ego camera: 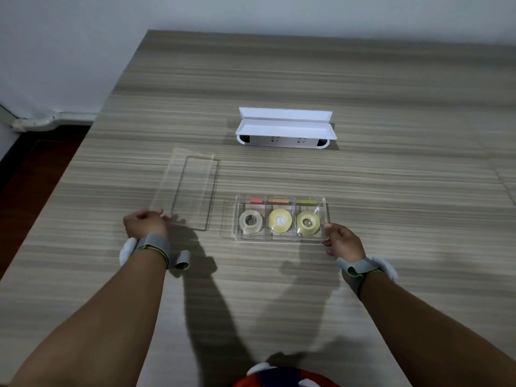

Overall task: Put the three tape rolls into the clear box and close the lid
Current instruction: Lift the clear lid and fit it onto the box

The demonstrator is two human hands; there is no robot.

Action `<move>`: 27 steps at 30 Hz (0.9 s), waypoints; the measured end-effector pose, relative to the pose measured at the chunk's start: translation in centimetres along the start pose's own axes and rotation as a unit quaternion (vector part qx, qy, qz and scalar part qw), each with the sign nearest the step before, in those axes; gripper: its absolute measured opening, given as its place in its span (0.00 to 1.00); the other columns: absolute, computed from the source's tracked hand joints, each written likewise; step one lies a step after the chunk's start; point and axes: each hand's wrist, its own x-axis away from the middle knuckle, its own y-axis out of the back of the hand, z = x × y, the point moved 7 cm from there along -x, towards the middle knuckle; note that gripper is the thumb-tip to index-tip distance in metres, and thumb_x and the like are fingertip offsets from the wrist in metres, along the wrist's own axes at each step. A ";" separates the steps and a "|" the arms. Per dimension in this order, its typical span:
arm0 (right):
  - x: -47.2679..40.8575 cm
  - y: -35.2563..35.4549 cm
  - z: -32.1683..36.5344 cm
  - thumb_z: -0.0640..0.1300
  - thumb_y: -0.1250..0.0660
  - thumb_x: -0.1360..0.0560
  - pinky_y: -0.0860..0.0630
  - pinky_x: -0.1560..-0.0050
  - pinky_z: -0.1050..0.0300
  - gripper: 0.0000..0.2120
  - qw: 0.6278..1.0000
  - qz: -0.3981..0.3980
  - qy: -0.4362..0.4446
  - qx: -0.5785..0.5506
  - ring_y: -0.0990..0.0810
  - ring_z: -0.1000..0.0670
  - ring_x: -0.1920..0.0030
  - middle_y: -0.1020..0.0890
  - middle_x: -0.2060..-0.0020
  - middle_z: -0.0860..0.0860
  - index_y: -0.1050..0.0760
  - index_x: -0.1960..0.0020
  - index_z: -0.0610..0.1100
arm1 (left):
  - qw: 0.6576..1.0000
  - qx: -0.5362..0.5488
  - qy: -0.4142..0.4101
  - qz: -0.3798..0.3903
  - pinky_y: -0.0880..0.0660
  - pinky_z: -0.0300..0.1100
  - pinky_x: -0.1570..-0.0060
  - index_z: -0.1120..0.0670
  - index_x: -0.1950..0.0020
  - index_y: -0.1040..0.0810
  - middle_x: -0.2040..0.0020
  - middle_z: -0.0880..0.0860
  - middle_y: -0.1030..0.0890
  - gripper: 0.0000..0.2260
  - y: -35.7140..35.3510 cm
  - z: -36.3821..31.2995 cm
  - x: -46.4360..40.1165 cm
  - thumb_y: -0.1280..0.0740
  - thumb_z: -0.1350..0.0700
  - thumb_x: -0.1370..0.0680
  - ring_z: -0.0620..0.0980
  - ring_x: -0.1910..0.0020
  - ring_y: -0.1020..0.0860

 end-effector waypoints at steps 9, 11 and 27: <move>0.2 1.4 4.2 0.47 0.35 0.26 0.29 0.49 0.58 0.14 0.993 -0.098 0.061 0.034 0.21 0.45 0.49 0.19 0.47 0.42 0.24 0.44 0.41 | 0.983 0.010 -0.144 0.112 0.33 0.32 0.80 0.50 0.59 0.34 0.64 0.52 0.22 0.11 -4.4 -6.5 4.0 0.43 0.66 0.23 0.41 0.81 0.24; 0.5 1.3 6.5 0.47 0.35 0.27 0.30 0.41 0.56 0.14 0.982 -0.121 0.122 0.079 0.24 0.45 0.42 0.23 0.41 0.43 0.24 0.43 0.44 | 0.974 -0.015 -0.164 0.155 0.30 0.30 0.77 0.50 0.59 0.33 0.64 0.52 0.22 0.11 -5.7 -7.1 5.2 0.43 0.66 0.23 0.41 0.81 0.25; -0.3 -2.0 10.9 0.41 0.44 0.21 0.32 0.63 0.60 0.12 0.986 0.014 0.167 0.021 0.27 0.62 0.73 0.22 0.69 0.51 0.25 0.43 0.41 | 0.874 -0.208 -0.212 0.385 0.29 0.28 0.74 0.55 0.49 0.29 0.62 0.52 0.20 0.05 -11.0 -6.1 10.4 0.40 0.64 0.22 0.40 0.80 0.24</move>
